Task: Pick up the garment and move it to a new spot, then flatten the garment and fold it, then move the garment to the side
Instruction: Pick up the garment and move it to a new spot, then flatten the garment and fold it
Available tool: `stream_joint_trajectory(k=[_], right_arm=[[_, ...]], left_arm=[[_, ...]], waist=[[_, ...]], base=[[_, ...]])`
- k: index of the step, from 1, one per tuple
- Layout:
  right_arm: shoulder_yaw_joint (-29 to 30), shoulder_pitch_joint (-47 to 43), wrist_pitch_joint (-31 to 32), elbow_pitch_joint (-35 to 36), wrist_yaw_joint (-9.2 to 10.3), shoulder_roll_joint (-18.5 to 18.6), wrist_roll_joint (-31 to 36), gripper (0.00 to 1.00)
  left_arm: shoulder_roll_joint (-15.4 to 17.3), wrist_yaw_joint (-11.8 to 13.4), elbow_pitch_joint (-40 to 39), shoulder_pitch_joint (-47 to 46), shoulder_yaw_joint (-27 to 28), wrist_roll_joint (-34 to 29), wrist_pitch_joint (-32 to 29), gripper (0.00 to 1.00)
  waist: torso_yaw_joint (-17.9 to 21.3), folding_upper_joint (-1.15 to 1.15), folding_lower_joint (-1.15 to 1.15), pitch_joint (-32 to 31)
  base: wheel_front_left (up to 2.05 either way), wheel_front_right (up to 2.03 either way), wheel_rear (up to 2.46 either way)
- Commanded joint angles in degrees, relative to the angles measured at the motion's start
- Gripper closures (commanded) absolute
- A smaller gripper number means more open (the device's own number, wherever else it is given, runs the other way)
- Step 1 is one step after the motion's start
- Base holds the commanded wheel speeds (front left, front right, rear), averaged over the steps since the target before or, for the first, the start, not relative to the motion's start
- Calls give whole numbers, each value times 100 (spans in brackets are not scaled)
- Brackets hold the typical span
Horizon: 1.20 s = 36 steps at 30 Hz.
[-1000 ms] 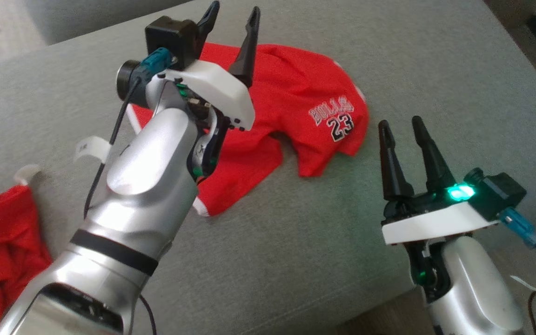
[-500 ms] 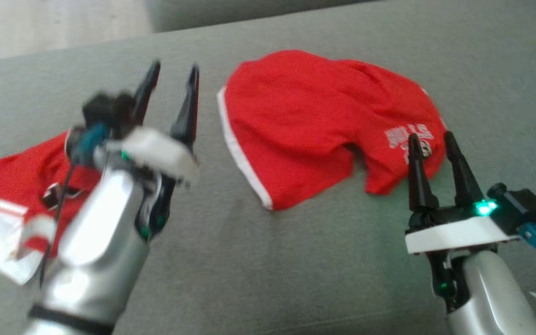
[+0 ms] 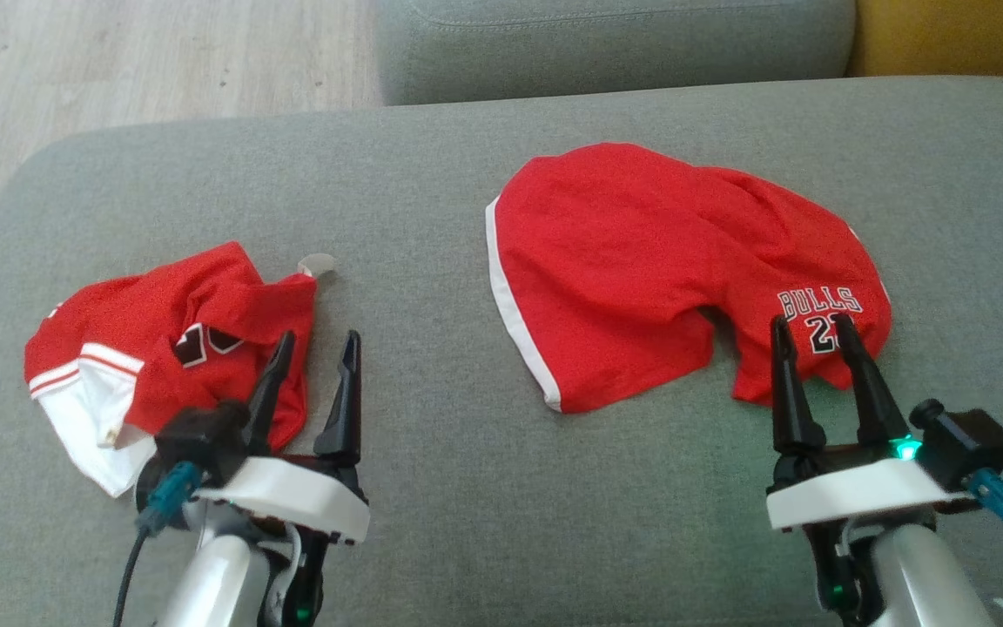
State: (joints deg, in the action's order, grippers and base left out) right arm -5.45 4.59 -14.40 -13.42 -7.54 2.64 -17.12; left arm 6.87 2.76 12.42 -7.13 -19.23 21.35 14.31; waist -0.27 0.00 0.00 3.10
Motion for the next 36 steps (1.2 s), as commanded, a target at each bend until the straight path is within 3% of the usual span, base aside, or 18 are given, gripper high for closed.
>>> stream_joint_trajectory(k=[1,7,18,26,36], right_arm=[[-170,127,-60,172,5,23,13,0],[-541,212,-60,48,5,23,129,0],[-1856,1100,458,-1477,5,23,271,0],[-1812,1564,530,-2599,5,23,553,0],[-2159,1911,711,-3352,5,23,407,0]], left_arm=[[8,-52,-250,-244,294,-87,68,0],[-185,-306,-266,-241,505,-323,68,0],[-363,-588,-87,-389,554,-511,69,0],[-395,-609,-38,-439,573,-458,69,0],[-398,-495,-64,-540,351,-399,69,0]], waist=[[-7,0,0,-8],[-150,0,0,75],[-746,0,0,417],[-1147,0,0,523],[-1155,0,0,554]], base=[[0,0,0],[0,0,0],[0,0,0],[0,0,0],[0,0,0]])
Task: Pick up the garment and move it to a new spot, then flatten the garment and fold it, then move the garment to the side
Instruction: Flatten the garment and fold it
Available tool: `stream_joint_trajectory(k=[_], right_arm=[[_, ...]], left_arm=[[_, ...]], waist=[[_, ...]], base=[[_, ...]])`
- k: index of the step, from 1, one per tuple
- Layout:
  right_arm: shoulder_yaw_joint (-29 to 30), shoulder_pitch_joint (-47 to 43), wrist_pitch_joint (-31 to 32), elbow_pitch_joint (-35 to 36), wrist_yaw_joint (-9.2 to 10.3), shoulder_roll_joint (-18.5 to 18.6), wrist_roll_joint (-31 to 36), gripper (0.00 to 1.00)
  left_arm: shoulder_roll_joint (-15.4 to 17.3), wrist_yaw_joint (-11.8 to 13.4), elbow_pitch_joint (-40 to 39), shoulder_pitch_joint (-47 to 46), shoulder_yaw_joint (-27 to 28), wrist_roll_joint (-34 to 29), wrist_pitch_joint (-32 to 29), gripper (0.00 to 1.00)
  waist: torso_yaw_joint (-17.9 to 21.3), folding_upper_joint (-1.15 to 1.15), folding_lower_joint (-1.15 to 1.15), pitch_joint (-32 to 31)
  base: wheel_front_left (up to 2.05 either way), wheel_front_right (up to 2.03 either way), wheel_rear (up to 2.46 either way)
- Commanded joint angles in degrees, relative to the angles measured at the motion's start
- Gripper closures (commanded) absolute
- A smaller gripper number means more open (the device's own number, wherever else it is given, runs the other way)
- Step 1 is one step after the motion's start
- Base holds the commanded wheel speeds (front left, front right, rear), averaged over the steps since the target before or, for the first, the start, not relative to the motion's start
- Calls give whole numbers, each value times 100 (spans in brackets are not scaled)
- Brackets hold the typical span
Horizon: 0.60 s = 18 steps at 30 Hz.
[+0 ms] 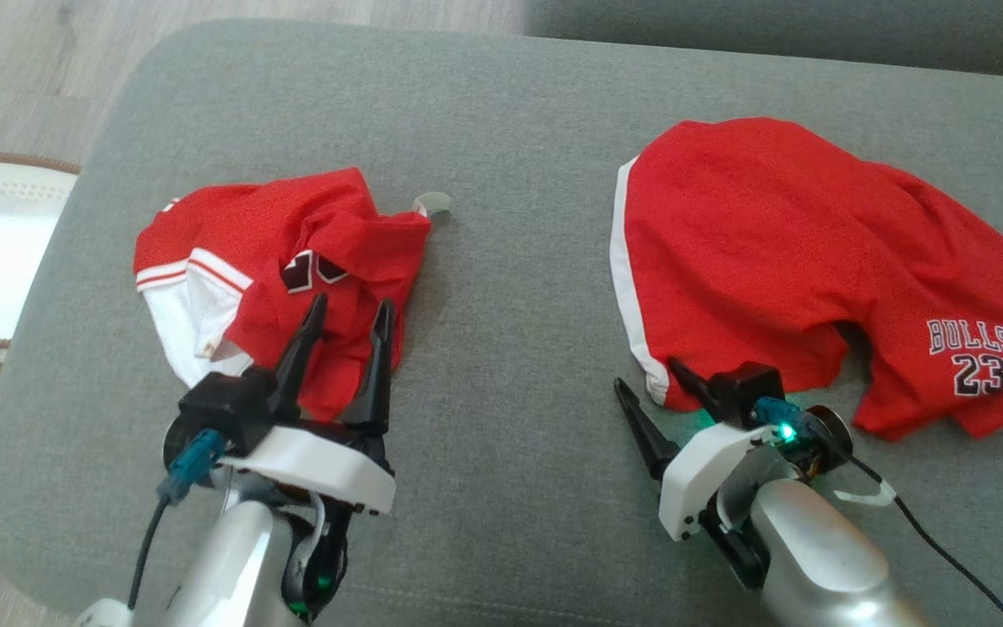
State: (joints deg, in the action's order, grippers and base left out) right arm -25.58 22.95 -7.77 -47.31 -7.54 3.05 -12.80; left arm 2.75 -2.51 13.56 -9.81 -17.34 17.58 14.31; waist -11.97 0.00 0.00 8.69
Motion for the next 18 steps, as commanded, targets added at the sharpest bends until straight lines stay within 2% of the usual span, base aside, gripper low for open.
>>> stream_joint_trajectory(k=[1,2,3,10,14,18], right_arm=[[-147,75,49,38,5,-17,-24,0],[-190,120,60,-64,5,-17,-57,38],[-196,140,56,-112,5,-17,-64,100],[-7,202,-175,-359,5,-17,145,100],[374,121,-367,-470,5,-15,450,100],[979,-147,-468,-400,5,199,843,100]], left_arm=[[14,33,-178,-272,162,-22,69,0],[14,61,-175,-275,185,-19,69,0],[13,73,-178,-273,208,-17,69,0],[13,73,-195,-212,354,5,69,0],[13,64,-200,-132,393,51,69,0],[13,80,-212,-37,385,95,69,0]], waist=[[14,0,0,-6],[71,0,0,-20],[104,0,0,-26],[407,0,0,-138],[662,0,0,-274],[988,0,0,-475]], base=[[0,0,0],[0,0,0],[0,0,0],[0,0,0],[0,0,0],[0,0,0]])
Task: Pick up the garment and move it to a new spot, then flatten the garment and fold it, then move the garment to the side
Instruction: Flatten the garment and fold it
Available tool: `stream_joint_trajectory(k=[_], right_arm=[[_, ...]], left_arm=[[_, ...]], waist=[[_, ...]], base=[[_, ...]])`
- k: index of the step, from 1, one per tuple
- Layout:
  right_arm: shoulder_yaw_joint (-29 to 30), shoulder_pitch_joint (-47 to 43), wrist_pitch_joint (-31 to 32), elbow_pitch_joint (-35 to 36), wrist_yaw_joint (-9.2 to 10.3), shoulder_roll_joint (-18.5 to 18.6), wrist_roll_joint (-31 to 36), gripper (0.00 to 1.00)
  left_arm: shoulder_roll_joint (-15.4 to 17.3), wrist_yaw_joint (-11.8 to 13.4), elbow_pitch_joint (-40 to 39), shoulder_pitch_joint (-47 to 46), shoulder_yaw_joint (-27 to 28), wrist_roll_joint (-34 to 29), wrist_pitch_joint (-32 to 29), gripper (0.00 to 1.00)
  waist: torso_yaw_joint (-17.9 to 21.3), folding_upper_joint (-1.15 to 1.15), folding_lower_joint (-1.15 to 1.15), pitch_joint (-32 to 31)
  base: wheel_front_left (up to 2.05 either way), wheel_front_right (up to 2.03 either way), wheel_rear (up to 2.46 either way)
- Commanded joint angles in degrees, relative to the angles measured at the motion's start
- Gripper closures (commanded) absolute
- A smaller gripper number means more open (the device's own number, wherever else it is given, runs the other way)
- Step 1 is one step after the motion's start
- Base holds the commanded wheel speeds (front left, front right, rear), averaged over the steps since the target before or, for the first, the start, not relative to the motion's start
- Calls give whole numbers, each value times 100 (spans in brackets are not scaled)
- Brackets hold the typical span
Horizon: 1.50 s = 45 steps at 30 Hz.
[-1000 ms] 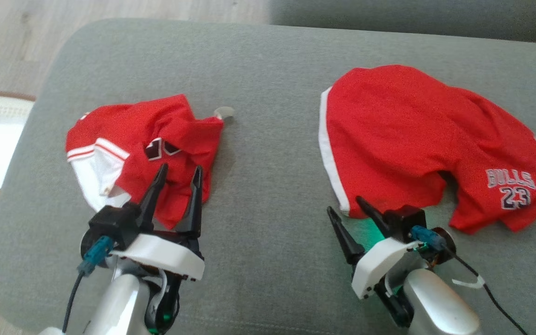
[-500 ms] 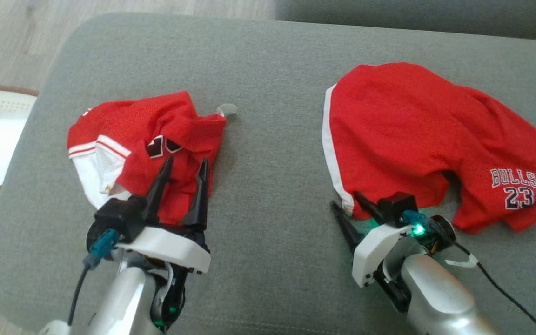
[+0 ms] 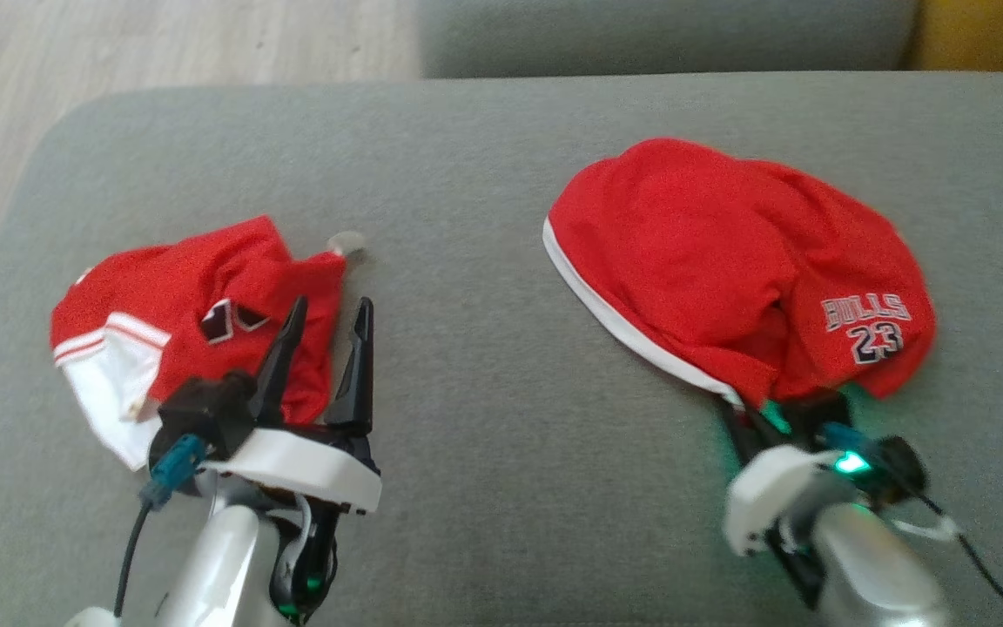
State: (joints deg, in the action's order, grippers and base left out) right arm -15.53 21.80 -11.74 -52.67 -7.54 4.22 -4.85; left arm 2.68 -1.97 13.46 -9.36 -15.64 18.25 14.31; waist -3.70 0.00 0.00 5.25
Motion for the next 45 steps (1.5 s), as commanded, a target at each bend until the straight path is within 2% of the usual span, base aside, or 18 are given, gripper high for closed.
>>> stream_joint_trajectory(k=[1,9,15,16,17,21,25,28,29,33,39,45], right_arm=[[110,-101,-68,185,5,147,102,100],[1304,-721,356,1076,5,680,625,100],[2126,-1067,800,1777,5,713,1069,100],[2221,-1101,823,1912,5,653,1122,4],[2295,-1130,855,2034,5,584,1156,0],[2306,-1267,949,2535,5,290,1181,0],[2088,-1448,812,3194,5,58,880,0],[1736,-1577,640,3672,5,-37,602,0],[1736,-1577,640,3672,5,-37,602,0],[1143,-1703,431,4050,5,-88,130,0],[708,-1638,326,3982,5,-109,-93,0],[636,-1229,441,3332,5,-120,79,0]], left_arm=[[21,33,-207,-65,214,34,69,0],[21,56,-234,-3,179,74,69,0],[20,75,-246,-1,148,110,69,0],[20,77,-243,-5,143,112,69,0],[20,80,-241,-10,140,115,69,0],[20,82,-235,-39,129,127,69,0],[20,64,-211,-78,132,129,69,0],[20,52,-200,-100,137,120,69,0],[20,52,-200,-100,137,120,69,0],[20,16,-186,-133,100,105,69,0],[20,4,-204,-152,39,91,69,0],[20,-11,-170,-204,-73,92,69,0]], waist=[[221,0,0,-163],[665,0,0,-291],[789,0,0,-303],[800,0,0,-299],[810,0,0,-294],[830,0,0,-255],[814,0,0,-229],[783,0,0,-208],[783,0,0,-208],[679,0,0,-192],[424,0,0,-81],[93,0,0,86]], base=[[0,0,0],[0,0,0],[0,0,0],[0,0,0],[0,0,0],[0,0,0],[0,0,0],[0,0,0],[0,0,0],[0,0,0],[0,0,0],[0,0,0]])
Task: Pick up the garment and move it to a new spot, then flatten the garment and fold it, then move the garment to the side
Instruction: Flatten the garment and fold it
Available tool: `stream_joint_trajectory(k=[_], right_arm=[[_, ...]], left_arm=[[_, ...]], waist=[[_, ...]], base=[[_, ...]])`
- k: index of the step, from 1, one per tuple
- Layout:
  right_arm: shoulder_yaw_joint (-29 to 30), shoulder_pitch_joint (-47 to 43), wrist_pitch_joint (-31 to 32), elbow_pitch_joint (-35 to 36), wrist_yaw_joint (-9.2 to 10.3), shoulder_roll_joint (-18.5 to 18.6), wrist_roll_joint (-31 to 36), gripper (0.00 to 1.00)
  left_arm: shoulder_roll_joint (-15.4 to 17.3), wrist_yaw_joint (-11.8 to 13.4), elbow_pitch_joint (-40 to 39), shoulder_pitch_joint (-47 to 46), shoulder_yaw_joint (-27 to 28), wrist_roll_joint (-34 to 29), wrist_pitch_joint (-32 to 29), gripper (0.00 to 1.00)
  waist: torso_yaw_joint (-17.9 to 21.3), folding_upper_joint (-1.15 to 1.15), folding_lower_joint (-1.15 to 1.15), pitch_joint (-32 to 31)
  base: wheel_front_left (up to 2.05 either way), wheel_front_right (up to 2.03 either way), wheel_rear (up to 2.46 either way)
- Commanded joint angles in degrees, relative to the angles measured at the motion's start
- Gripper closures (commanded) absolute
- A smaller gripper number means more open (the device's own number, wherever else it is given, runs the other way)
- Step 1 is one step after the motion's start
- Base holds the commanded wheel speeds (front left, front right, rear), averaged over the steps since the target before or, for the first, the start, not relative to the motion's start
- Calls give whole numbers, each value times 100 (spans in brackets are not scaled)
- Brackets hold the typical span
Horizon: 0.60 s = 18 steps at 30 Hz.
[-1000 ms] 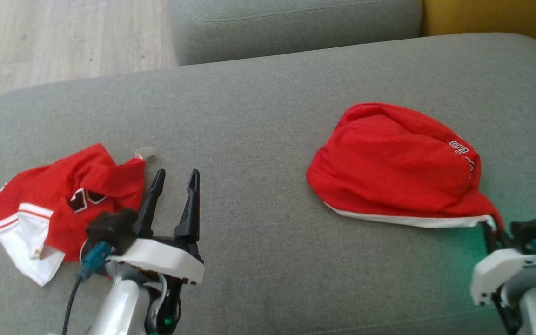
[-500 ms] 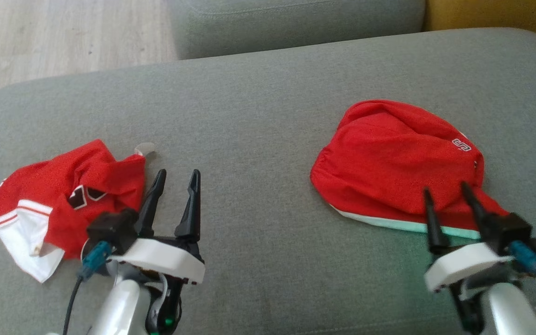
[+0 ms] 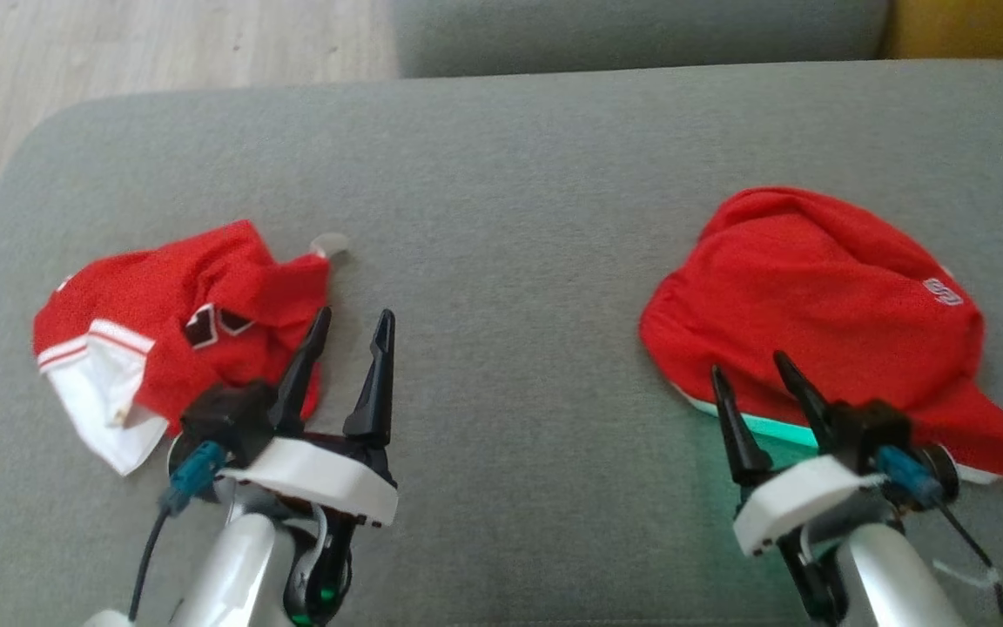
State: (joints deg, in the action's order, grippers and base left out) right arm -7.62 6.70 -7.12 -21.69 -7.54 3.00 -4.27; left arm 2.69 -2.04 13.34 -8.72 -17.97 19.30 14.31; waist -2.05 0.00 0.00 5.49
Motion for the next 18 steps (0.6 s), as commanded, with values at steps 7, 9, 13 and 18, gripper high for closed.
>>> stream_joint_trajectory(k=[7,9,13,18], right_arm=[[-511,805,-109,-556,5,94,190,0],[-588,910,-135,-785,5,138,230,0],[-473,1103,-159,-1251,5,193,384,0],[-381,1332,-295,-1702,5,151,381,44]], left_arm=[[19,11,-153,-350,62,59,69,0],[19,21,-153,-365,36,72,69,0],[19,36,-161,-391,5,91,69,0],[19,64,-181,-404,-20,116,69,0]], waist=[[-398,0,0,216],[-463,0,0,246],[-560,0,0,295],[-601,0,0,336]], base=[[0,0,0],[0,0,0],[0,0,0],[0,0,0]])
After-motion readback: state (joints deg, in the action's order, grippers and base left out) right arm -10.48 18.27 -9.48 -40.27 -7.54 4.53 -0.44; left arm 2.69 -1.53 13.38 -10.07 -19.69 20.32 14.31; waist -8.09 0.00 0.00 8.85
